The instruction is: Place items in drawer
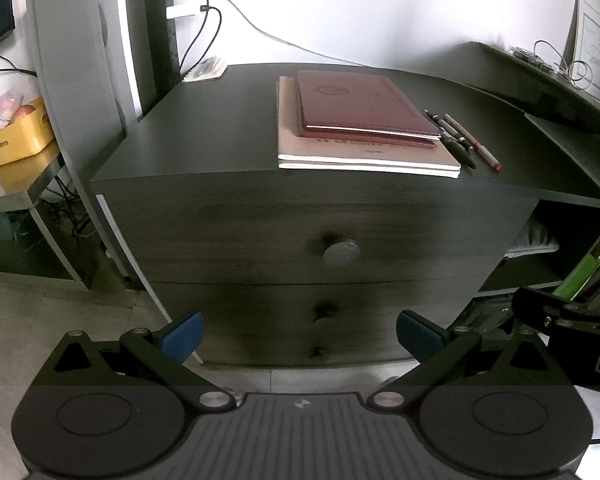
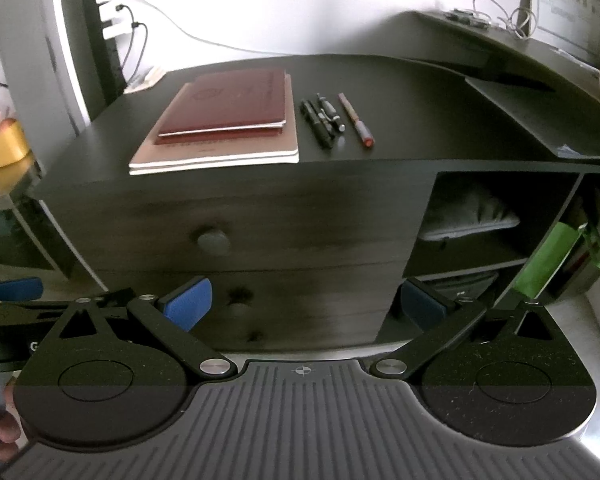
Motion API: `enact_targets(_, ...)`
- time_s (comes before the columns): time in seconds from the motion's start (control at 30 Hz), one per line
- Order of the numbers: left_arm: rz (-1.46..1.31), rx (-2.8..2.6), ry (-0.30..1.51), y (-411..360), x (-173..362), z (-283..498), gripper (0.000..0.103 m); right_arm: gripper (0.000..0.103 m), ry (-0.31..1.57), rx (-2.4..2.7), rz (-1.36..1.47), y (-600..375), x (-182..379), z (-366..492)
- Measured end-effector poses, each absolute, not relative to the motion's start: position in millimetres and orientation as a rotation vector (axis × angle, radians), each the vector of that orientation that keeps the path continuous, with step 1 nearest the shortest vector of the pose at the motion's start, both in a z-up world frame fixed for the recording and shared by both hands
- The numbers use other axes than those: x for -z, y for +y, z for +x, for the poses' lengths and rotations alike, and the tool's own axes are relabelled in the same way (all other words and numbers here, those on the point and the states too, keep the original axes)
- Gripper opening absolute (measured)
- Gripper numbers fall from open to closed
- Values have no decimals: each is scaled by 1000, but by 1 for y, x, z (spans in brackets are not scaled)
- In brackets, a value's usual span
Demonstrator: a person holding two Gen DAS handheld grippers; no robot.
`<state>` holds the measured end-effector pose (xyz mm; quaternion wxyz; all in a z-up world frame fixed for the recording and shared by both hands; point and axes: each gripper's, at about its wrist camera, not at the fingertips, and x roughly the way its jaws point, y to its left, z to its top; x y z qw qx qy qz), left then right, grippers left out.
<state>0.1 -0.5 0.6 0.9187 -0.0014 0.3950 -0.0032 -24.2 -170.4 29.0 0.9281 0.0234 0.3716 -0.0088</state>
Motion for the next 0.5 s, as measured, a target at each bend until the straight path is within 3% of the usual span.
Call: enact_targets(0.5, 0, 2, 802, -3, -4, -5, 102, 103, 758, 13, 74, -173, -29, -27)
